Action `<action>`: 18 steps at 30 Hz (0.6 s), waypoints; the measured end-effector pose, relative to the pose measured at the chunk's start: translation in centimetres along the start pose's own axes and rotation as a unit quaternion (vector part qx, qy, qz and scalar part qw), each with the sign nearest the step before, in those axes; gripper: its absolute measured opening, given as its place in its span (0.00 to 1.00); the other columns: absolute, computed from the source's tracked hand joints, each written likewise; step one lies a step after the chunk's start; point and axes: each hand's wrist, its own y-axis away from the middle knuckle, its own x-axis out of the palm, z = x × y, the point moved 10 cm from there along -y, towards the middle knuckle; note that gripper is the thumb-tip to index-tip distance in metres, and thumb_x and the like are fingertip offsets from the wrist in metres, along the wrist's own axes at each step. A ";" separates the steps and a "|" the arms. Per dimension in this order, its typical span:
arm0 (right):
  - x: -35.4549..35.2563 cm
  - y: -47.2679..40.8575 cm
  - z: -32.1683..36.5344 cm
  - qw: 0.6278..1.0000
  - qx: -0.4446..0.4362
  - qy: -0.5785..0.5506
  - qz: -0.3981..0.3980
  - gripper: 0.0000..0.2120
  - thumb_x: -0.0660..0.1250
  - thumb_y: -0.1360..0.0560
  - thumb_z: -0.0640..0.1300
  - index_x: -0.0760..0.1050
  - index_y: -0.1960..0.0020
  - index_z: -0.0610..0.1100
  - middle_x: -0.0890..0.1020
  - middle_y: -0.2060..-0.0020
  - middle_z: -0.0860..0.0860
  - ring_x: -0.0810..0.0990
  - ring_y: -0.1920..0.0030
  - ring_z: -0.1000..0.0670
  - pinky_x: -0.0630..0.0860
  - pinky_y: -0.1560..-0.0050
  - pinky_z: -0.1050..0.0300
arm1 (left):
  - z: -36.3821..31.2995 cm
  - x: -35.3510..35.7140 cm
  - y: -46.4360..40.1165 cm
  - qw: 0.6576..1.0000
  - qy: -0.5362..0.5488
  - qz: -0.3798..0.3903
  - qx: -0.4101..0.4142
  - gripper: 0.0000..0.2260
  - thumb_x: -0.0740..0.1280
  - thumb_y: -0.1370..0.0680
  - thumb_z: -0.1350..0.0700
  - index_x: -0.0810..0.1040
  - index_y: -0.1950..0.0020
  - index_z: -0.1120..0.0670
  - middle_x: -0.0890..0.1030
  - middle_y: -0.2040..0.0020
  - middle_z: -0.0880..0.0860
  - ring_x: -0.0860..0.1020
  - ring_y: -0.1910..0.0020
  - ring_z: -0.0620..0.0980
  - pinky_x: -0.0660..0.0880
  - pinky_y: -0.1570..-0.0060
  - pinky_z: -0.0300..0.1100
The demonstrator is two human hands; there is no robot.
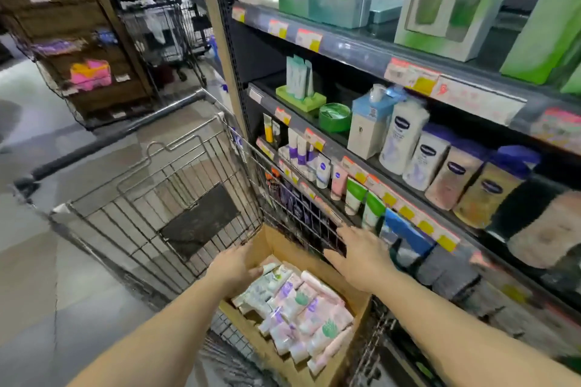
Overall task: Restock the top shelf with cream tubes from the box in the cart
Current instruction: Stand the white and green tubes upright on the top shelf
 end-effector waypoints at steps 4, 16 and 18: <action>6.2 -3.7 -0.6 0.996 0.080 -0.026 0.016 0.30 0.58 0.23 0.64 0.65 0.27 0.49 0.71 0.31 0.48 0.66 0.30 0.45 0.64 0.30 0.50 | 3.3 4.7 -7.6 0.994 -0.053 0.085 0.053 0.32 0.62 0.21 0.41 0.56 0.22 0.54 0.63 0.23 0.54 0.64 0.27 0.54 0.62 0.29 0.45; 23.2 -7.8 1.5 0.966 0.206 -0.111 0.107 0.28 0.60 0.21 0.59 0.61 0.24 0.52 0.64 0.26 0.50 0.59 0.26 0.46 0.62 0.29 0.49 | 9.1 18.9 -16.1 0.963 -0.080 0.196 0.165 0.13 0.61 0.19 0.51 0.69 0.35 0.50 0.72 0.38 0.50 0.71 0.39 0.48 0.71 0.50 0.30; 25.5 -7.5 1.7 0.960 0.215 -0.125 0.131 0.29 0.59 0.21 0.59 0.58 0.23 0.53 0.61 0.24 0.51 0.55 0.24 0.47 0.58 0.26 0.50 | 9.0 20.7 -16.8 0.964 -0.055 0.187 0.179 0.11 0.62 0.20 0.53 0.69 0.37 0.47 0.74 0.43 0.52 0.75 0.46 0.53 0.72 0.54 0.38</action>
